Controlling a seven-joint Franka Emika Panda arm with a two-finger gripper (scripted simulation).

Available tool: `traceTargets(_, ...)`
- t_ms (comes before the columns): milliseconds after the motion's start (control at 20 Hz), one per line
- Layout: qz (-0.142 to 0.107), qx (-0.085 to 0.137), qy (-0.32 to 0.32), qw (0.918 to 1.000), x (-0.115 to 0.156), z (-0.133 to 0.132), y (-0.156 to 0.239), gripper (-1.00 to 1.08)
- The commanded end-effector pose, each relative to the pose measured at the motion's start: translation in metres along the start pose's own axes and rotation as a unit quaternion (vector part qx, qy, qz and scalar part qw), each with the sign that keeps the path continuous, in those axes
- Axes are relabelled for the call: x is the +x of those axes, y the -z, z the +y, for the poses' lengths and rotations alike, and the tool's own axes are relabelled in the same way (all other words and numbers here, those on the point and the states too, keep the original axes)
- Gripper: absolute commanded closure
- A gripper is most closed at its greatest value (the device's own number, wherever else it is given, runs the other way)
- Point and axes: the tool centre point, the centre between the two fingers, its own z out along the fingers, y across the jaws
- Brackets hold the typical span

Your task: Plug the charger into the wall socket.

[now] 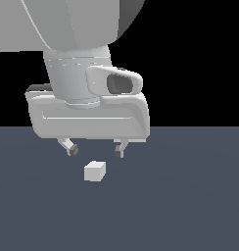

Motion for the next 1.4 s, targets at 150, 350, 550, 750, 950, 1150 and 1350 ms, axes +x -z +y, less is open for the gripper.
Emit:
traceTargets(150, 0.000, 0.000, -0.001, 1.0000, -0.011, 0.000, -0.021, -0.92)
traceTargets(350, 0.001, 0.000, -0.001, 1.0000, -0.016, 0.000, -0.030, -0.92)
traceTargets(550, 0.001, 0.000, -0.001, 1.0000, -0.017, 0.000, -0.034, -0.92)
traceTargets(750, 0.001, 0.000, -0.001, 1.0000, -0.017, 0.000, -0.034, 1.08)
traceTargets(950, 0.001, 0.000, -0.001, 1.0000, -0.017, 0.000, -0.034, 1.08)
traceTargets(1150, 0.001, 0.000, -0.002, 1.0000, -0.017, 0.001, -0.033, 1.08)
traceTargets(1350, 0.001, 0.000, 0.000, 1.0000, -0.012, 0.004, -0.031, 1.08)
